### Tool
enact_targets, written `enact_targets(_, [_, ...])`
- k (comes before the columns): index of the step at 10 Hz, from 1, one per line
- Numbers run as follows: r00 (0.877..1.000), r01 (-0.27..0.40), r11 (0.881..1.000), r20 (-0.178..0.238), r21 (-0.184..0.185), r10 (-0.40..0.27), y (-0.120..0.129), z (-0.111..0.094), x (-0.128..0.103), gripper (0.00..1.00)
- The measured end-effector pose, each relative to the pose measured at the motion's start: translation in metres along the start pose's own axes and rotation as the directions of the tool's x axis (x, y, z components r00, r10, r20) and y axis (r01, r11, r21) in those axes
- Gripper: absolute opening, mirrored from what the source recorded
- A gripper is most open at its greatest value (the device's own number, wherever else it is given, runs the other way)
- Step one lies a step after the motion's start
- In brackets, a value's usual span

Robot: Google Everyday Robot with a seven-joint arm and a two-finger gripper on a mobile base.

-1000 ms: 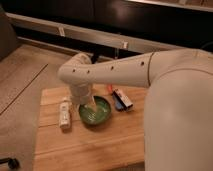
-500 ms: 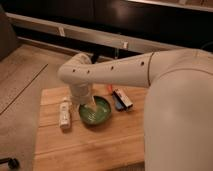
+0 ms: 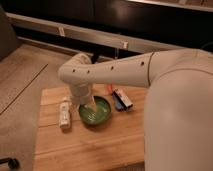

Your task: Drag the pepper across the table

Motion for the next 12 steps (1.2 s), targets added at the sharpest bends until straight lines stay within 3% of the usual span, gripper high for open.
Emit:
enact_targets(5, [1.000,0.001,1.000,0.002,-0.001,-0.001,0.001,0.000,-0.001,0.65])
enact_targets(6, [0.999,-0.001,1.000,0.033,-0.001,0.001,-0.002,0.000,-0.014,0.65])
enact_targets(8, [0.990,0.006,1.000,0.138,0.004,-0.006,-0.029,-0.008,-0.051,0.65])
enact_targets(9, [0.974,0.019,1.000,0.227,0.018,-0.022,-0.063,-0.022,-0.081,0.65])
enact_targets(12, [0.952,-0.023,0.999,0.307,0.046,0.008,-0.139,-0.041,-0.106,0.65])
